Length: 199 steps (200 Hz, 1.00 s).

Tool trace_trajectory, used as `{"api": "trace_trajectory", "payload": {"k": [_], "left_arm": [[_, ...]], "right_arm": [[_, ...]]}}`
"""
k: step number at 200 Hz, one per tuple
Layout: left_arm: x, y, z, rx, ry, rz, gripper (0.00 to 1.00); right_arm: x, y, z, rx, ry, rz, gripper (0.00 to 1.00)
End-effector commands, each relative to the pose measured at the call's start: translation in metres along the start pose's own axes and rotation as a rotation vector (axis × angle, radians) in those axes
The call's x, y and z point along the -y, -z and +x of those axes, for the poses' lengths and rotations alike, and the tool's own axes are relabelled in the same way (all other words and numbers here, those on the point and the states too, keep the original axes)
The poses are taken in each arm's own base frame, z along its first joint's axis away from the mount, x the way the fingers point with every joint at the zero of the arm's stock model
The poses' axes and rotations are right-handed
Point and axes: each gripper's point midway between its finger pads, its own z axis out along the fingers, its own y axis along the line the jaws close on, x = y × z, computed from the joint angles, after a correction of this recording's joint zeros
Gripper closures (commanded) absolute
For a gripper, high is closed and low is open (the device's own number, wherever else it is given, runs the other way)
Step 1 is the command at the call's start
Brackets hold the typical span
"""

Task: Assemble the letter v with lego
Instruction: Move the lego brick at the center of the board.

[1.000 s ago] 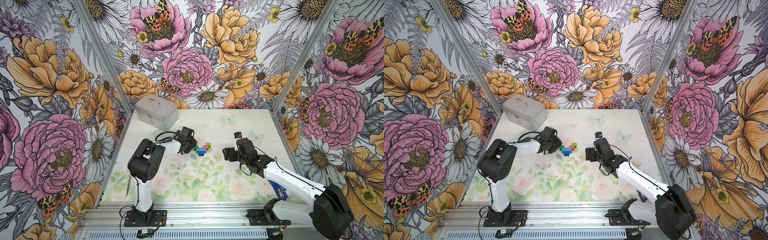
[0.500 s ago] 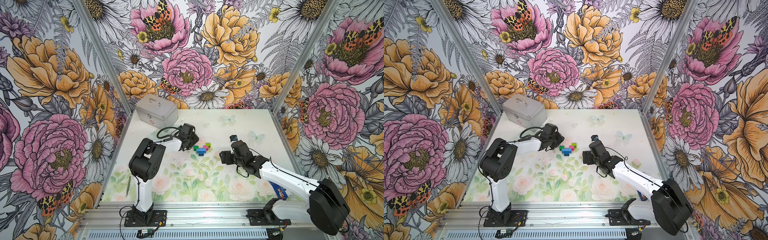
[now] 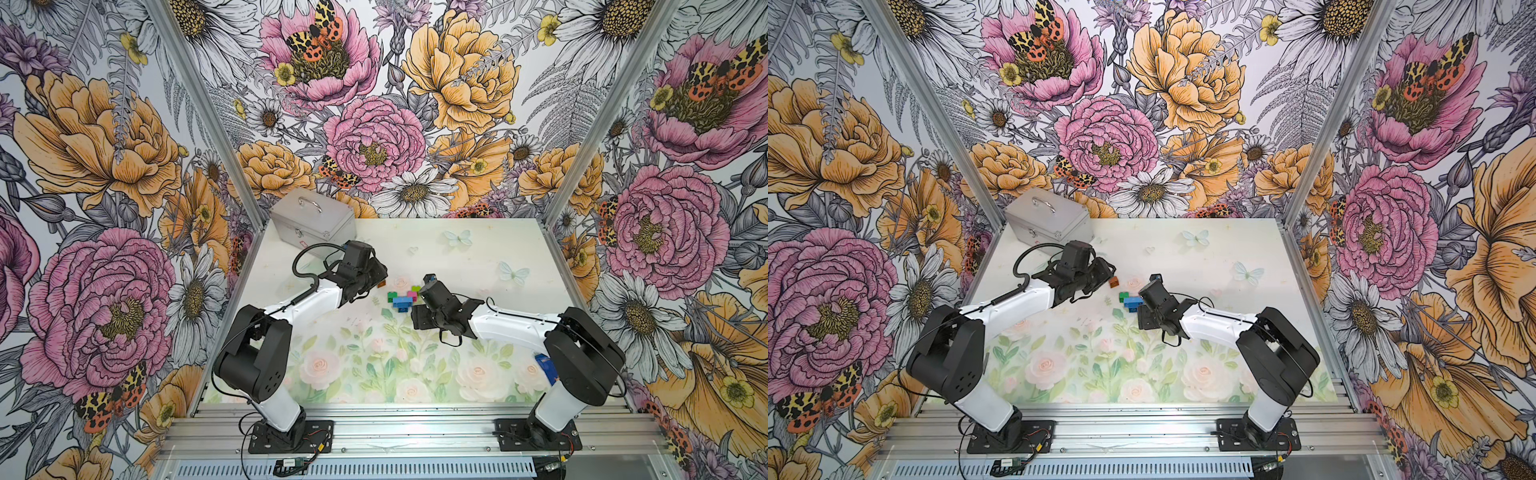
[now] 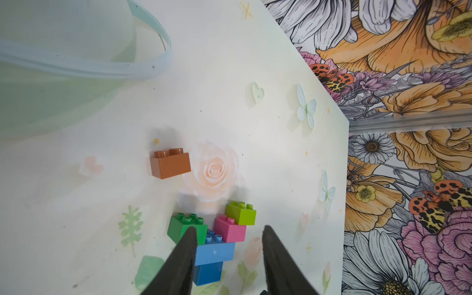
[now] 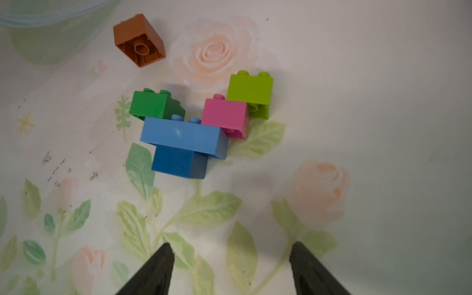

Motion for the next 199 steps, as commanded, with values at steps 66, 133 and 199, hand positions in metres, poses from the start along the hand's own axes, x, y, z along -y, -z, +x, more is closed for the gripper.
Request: {"api": "trace_trajectory", "payload": {"k": [66,133,199], "left_arm": [[-0.055,-0.005,-0.008,-0.112,-0.152,-0.168,0.44],[-0.047,-0.02,-0.013,-0.185,-0.177,-0.166,0.44],[-0.048,-0.033,-0.013,-0.277,-0.369,-0.194,0.45]], "right_arm": [[0.011,-0.029,-0.021,-0.026,0.007,0.129,0.29],[0.006,-0.039,-0.034,-0.041,0.075,0.121,0.3],[0.003,-0.048,-0.046,-0.043,0.108,0.123,0.3]]}}
